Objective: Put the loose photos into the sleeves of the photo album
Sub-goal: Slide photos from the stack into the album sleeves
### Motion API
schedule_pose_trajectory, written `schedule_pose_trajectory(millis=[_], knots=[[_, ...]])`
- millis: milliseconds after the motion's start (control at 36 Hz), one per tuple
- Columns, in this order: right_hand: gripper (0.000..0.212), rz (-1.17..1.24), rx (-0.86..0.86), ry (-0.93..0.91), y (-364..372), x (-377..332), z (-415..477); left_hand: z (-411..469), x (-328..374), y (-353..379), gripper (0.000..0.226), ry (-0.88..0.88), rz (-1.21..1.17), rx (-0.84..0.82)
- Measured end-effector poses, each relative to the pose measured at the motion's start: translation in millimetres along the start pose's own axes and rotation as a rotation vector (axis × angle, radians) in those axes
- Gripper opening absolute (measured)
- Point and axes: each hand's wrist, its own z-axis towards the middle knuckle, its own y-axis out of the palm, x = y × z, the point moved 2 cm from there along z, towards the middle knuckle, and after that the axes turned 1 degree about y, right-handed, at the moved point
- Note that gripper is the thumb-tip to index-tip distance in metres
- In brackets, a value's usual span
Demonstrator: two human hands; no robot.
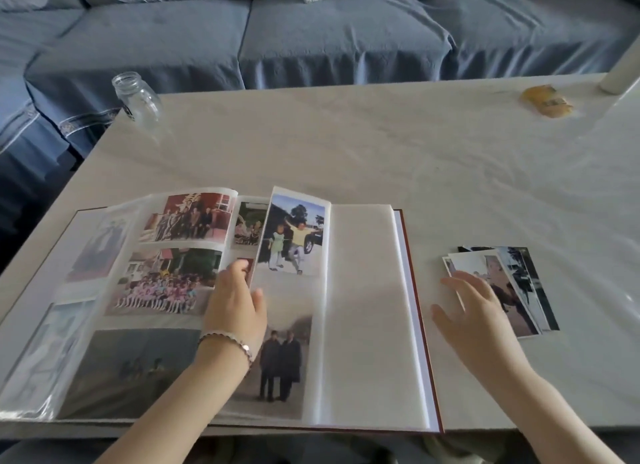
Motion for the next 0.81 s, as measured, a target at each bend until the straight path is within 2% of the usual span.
schedule_pose_trajectory(millis=[56, 111, 167, 222, 278, 306, 417, 528, 611, 694, 806], knots=[[0.052, -0.117, 0.009, 0.007, -2.4, 16.4, 6.4, -2.4, 1.0, 10.1, 0.062, 0.123, 0.090, -0.017], [0.057, -0.226, 0.012, 0.020, -4.6, 31.8, 12.7, -1.6, 3.5, 19.3, 0.094, 0.321, 0.177, -0.010], [0.067, -0.306, -0.001, 0.047, -5.9, 44.7, 17.9, -1.6, 16.3, 22.2, 0.105, 0.551, 0.284, -0.140], [0.078, -0.353, -0.031, 0.069, -5.8, 53.0, 20.6, -3.7, 32.4, 24.1, 0.100, 0.725, 0.363, -0.336], [0.083, -0.382, -0.064, 0.083, -4.6, 55.9, 20.6, -4.5, 38.6, 28.7, 0.095, 0.707, 0.389, -0.535], [0.084, -0.397, -0.070, 0.088, -4.1, 56.0, 20.4, -3.7, 41.9, 30.1, 0.091, 0.708, 0.414, -0.553], [0.067, -0.473, 0.005, 0.020, -5.7, 52.6, 19.7, -2.0, 47.2, 29.8, 0.048, 0.665, 0.399, -0.461], [0.043, -0.573, 0.018, -0.041, -8.2, 42.2, 18.3, -2.0, 50.6, 34.5, 0.036, 0.681, 0.469, -0.398], [0.033, -0.543, 0.016, -0.049, -16.5, 37.7, 16.1, -0.3, 51.8, 34.2, 0.018, 0.746, 0.420, -0.194], [0.029, -0.462, 0.045, -0.022, -27.4, 38.6, 13.5, 9.4, 47.8, 37.8, 0.032, 0.675, 0.470, -0.131], [0.036, -0.258, 0.205, -0.038, -37.8, 27.2, 4.2, 17.4, 50.9, 31.8, 0.040, 0.671, 0.435, -0.095]])
